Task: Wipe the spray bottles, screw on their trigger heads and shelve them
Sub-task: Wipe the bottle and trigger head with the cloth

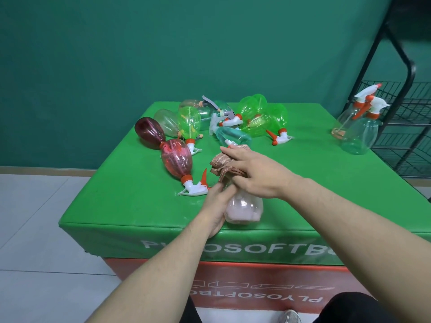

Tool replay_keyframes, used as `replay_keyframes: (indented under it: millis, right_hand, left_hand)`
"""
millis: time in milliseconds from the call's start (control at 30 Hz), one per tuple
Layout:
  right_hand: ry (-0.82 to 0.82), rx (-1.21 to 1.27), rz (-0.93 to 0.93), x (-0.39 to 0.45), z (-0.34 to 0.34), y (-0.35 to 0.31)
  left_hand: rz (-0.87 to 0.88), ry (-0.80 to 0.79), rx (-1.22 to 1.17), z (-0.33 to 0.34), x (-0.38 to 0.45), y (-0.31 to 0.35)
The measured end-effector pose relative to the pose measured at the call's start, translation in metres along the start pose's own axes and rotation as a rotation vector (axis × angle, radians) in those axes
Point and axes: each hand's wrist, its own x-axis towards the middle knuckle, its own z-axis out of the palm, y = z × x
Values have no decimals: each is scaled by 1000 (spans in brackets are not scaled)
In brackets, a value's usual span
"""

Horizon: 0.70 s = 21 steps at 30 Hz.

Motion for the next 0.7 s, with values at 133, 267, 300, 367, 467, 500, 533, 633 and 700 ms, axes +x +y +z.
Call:
replay_keyframes:
  millis: [133,267,300,367,467,500,533,633,700]
  right_hand:
    - [-51,-16,30,2,-7,4]
    - [-72,-32,34,8,-8,8]
    - [-69,-35,24,11,-7,8]
    - [-59,-13,12,16,-4,7]
    - [-31,71,-42,14,2,4]
    - [-17,114,-58,11,4,3]
    - [-5,159,-68,8,7,2]
    - [50,298,-75,-2,14,1]
    - [153,421,-41,-9,18,3]
  left_hand:
    - [-11,-50,25,-3,0,-1]
    - [-7,-59,-8,-3,1,-2]
    - [-6,-58,-19,-3,2,-4]
    - [2,-58,-33,-4,3,-3]
    - [-3,-14,-26,-4,3,-3]
    - [-4,-1,-25,-5,4,-3]
    - [-7,7,-31,-5,4,-4]
    - [-10,-12,-61,-6,5,-5]
    - [9,-25,-90,-4,3,-3]
